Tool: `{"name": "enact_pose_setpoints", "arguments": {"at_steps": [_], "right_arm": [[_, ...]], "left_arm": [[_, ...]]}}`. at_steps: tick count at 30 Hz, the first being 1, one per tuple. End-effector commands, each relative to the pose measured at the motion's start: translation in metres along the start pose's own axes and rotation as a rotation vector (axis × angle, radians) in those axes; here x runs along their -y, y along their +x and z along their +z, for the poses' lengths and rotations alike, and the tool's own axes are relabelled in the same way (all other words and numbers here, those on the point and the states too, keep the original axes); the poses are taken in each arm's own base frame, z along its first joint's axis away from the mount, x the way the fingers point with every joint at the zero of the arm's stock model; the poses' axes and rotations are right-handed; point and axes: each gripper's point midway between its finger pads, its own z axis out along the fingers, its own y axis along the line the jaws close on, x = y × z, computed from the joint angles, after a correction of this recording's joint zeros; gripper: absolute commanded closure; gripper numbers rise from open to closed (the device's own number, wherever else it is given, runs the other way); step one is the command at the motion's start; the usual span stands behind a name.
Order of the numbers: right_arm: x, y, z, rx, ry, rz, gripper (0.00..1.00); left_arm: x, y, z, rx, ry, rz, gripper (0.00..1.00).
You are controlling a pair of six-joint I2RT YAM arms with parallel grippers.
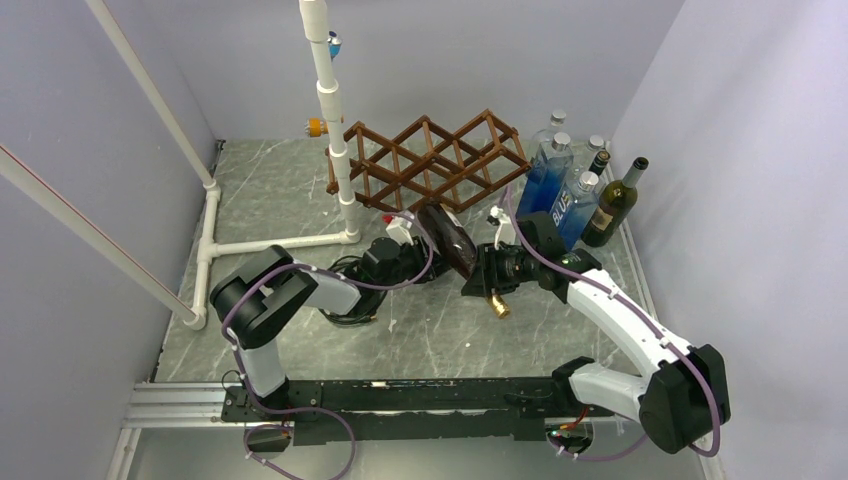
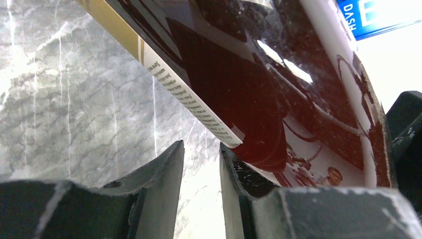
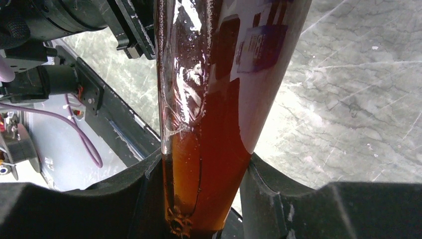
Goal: Take the wine bottle off the wine rack
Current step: Pick up the wine bottle from the wine rack.
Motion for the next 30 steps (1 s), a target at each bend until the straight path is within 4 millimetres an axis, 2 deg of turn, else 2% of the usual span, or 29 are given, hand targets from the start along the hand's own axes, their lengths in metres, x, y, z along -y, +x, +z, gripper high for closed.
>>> {"name": "enact_pose_setpoints", "arguments": {"at_steps": [1,19,30], "right_arm": [[-0.05,-0.021,-0.008,0.073,-0.246,-0.236,1.0],[-0.035,-0.024,0.003,0.021,-0.18,-0.238,1.0],[-0.027,-0.027,0.006,0.012,-0.136,-0.242,1.0]], "left_arm": [[0.075,-0.039,-0.003,0.139,0.266,-0.003,0.61],[0.061,-0.017,-0.012,0.087,0.259,-0.03,0.49],[0.058,-0.011,-0.03,0.075,0.257,0.043,0.37]]}}
